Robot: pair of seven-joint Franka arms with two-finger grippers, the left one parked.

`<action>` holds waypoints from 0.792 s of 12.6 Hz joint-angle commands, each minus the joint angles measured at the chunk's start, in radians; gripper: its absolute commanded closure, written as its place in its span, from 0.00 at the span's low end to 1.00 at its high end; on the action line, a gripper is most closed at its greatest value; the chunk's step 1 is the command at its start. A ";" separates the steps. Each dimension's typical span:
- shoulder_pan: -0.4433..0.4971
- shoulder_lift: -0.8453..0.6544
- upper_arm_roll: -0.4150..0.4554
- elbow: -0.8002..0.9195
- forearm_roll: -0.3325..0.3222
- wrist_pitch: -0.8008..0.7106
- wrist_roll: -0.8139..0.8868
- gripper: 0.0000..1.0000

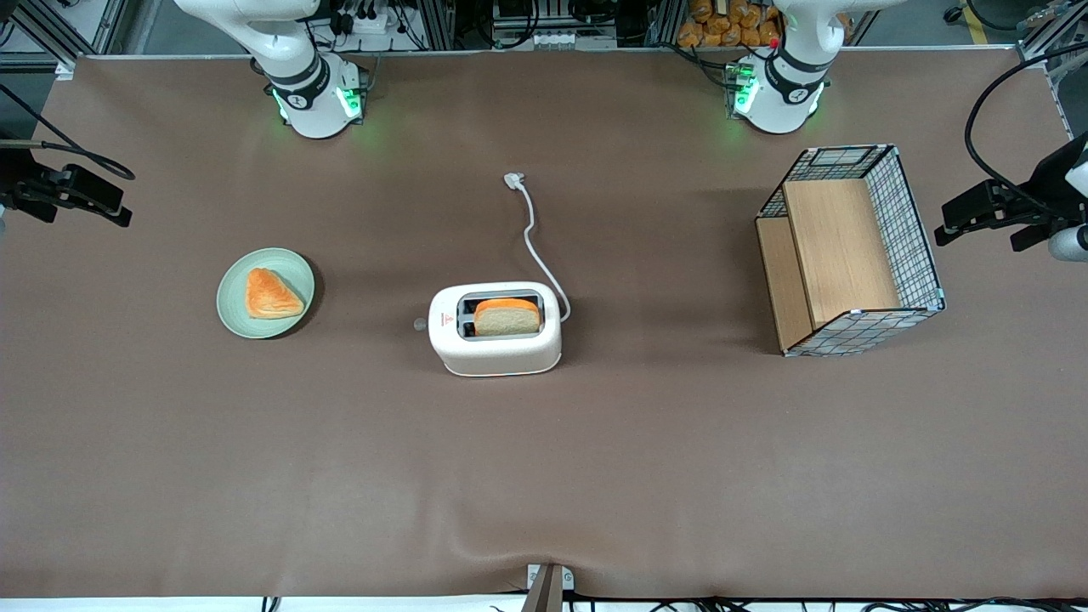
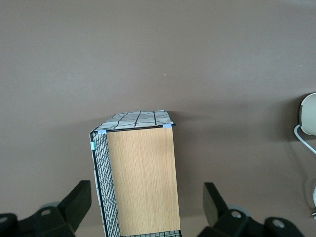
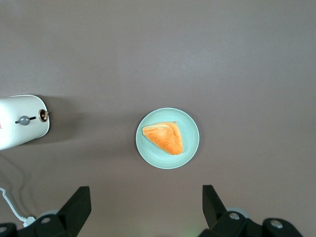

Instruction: Press toaster button with right arm

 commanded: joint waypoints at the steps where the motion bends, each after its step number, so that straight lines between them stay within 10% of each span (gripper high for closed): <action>1: -0.007 0.012 0.007 0.026 -0.002 -0.008 -0.011 0.00; 10: -0.005 0.012 0.007 0.026 0.005 -0.013 -0.013 0.00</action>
